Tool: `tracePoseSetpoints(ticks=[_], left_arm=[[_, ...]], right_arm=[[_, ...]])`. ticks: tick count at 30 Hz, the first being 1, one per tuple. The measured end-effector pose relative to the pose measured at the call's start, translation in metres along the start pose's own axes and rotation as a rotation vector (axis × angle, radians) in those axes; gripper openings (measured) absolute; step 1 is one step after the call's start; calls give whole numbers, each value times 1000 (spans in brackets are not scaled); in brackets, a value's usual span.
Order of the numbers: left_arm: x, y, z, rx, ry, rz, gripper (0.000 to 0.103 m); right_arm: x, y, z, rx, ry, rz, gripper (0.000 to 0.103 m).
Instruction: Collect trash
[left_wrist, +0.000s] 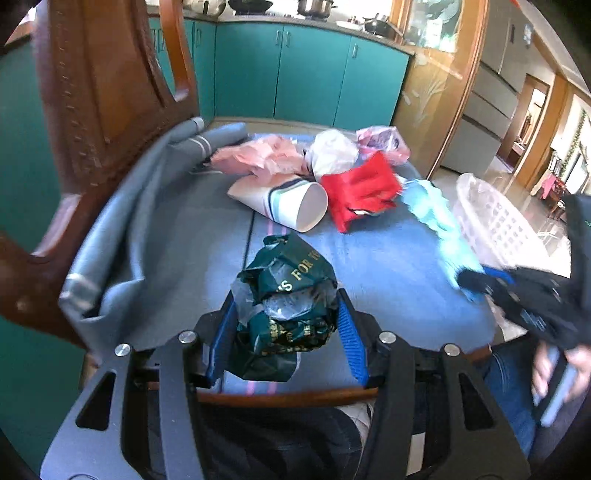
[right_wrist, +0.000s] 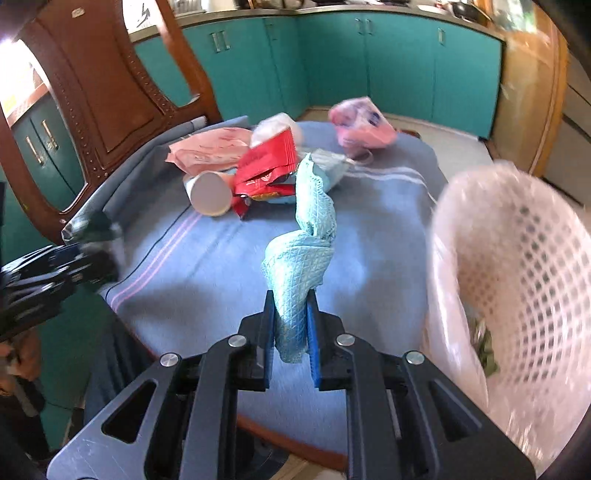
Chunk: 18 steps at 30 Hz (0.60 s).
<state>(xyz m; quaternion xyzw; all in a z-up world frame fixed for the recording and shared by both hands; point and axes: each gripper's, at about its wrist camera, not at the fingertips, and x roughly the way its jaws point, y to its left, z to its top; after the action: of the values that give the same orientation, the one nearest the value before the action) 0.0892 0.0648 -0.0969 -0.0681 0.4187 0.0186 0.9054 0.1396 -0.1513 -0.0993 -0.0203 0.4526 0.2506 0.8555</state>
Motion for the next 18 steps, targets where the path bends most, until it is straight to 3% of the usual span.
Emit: tracePoseSetpoints(ticks=[1,3,6,9,11,18], left_arm=[[9,-3,1,-4,11,3,53],[22,-6,2,-10,31,14,54],[37,-10,4,-12,44,19,56],[42,-9,6,-20,40,23,65],[42,-7,6,-32,38,18,82],[40,7,6,-77,41,27,85]], right_arm=[[0,0,-3,3,1,11,20],[5,0,-5,8,15,27,39],[5,1,-5,23,7,10,56],[9,2,1,42,6,15,62],[12,2,4,49,4,8,64],[31,1,9,84,37,-30,65]])
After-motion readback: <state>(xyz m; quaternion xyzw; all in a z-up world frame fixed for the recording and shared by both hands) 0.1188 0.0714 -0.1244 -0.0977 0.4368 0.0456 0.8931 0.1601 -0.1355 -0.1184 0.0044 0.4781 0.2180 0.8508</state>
